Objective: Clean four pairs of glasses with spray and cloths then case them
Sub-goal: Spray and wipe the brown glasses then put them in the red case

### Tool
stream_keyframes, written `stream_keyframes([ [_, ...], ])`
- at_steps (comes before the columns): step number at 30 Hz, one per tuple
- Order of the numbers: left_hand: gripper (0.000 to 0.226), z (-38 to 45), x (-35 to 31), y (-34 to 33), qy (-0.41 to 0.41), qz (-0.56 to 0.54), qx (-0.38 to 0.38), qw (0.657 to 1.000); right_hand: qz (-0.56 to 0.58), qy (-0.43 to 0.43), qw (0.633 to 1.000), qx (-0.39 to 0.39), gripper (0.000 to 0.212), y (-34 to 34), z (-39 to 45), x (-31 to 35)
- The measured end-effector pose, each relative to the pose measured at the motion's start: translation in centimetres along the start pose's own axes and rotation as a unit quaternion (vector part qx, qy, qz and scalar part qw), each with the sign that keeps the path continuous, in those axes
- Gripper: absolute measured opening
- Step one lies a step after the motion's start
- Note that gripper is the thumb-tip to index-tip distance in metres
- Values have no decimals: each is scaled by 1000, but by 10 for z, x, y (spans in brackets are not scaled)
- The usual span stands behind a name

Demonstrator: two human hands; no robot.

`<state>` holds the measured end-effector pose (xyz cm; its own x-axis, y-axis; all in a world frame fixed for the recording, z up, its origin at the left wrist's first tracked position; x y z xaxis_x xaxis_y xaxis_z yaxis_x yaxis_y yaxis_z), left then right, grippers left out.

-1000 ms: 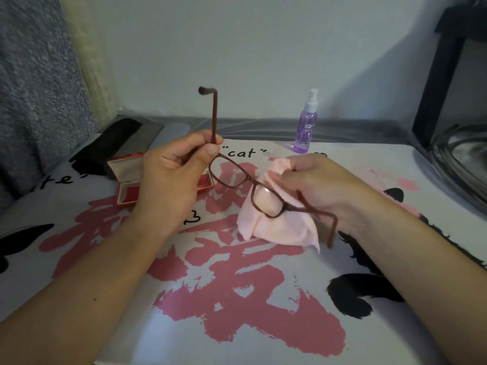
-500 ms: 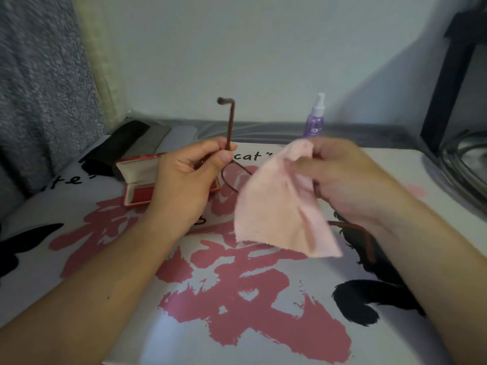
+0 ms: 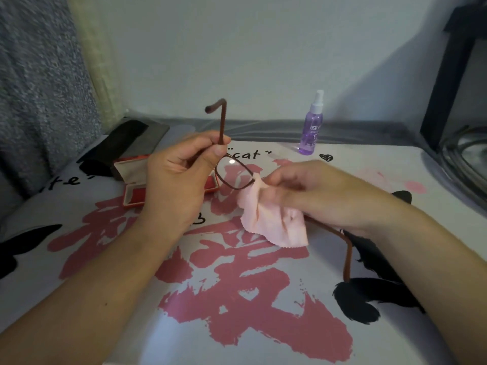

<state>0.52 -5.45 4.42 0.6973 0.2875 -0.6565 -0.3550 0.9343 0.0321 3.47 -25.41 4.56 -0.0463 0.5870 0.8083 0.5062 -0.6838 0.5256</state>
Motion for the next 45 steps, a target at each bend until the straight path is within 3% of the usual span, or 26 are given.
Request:
stream_keyframes([
  [3,22,1,1,1,-3,-6,-11,1000,87,-26,993,71,17,-15,4,-4],
  [9,22,0,2,0,15,-7,-13,1000,148,-42,985,72,24,-13,9,-10],
  [11,22,0,1,0,13,0,-8,1000,146,-47,978,139,16,-15,6,-9],
  [14,23,0,1,0,2,9,2,1000,152,-73,964,203,23,-16,4,-12],
  [19,22,-2,2,-4,2,5,21,1000,70,-96,981,153,26,-16,6,-16],
  [23,21,-2,5,-5,26,-4,18,1000,78,-81,987,119,4,-23,3,-10],
  [29,21,-1,7,-2,41,-16,10,999,105,-47,991,72,28,-27,6,-8],
  [35,22,1,7,1,38,-16,0,999,277,-74,955,77,25,-25,14,-14],
  [40,23,-3,3,-4,-16,-4,41,999,202,-45,972,107,9,-25,10,-13],
  [45,23,-6,3,-11,-33,-11,76,996,187,-21,974,128,14,-30,13,-11],
])
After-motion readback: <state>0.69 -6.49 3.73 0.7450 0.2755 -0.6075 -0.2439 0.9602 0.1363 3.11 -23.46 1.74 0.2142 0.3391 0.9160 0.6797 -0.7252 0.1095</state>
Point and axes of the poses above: each hand's wrist, its own z-axis towards the middle knuckle, its own y-axis out of the back of the hand, x = y × z, the point moved 4 cm from there along z, towards the middle knuckle, and after that the axes turned 14 degrees about -y, right-handed, at the moved point
